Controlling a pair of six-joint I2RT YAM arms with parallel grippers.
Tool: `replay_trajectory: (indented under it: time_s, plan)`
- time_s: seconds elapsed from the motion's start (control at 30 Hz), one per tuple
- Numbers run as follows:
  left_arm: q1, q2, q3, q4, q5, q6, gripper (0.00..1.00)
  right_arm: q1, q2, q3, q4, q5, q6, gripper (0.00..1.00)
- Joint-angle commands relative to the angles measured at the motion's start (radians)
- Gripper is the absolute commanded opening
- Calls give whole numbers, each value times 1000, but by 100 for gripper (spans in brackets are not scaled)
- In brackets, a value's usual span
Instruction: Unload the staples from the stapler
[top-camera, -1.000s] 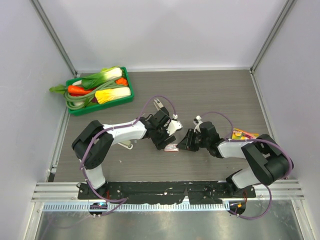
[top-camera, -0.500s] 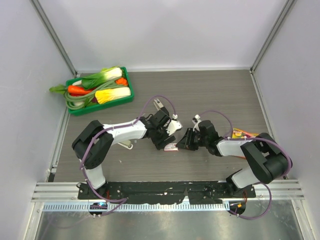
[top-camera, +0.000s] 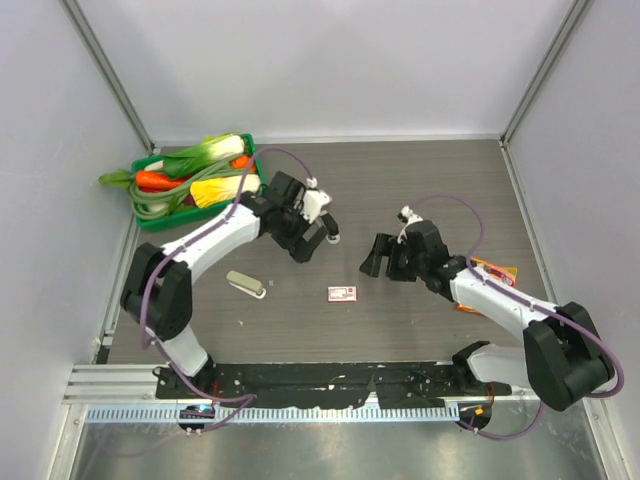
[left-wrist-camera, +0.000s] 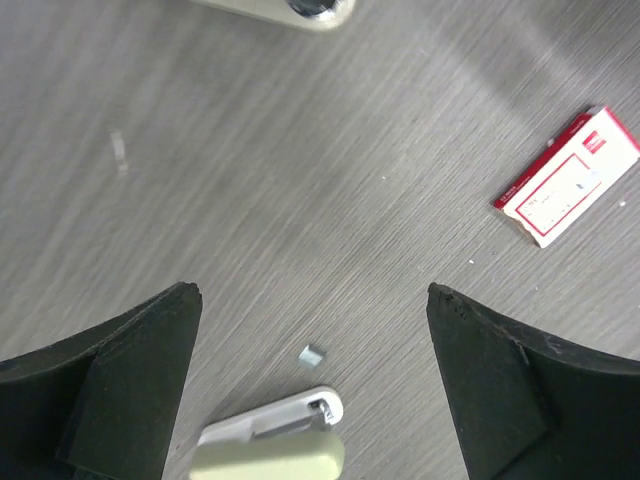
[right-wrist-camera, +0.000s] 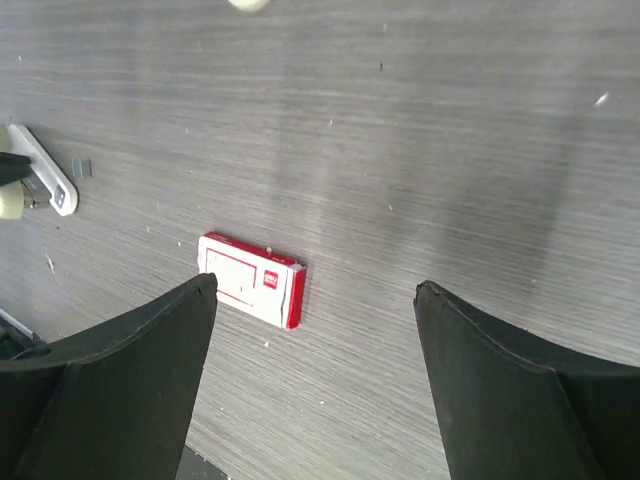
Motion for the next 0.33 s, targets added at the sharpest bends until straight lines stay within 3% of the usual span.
replay_trajectory:
  time_s: [0.0, 0.3]
  plan:
    - [45, -126, 77, -108, 54, -23, 100, -5, -23, 138, -80, 130, -56, 85]
    - [153, -185, 43, -129, 97, -43, 100, -5, 60, 276, -68, 159, -80, 86]
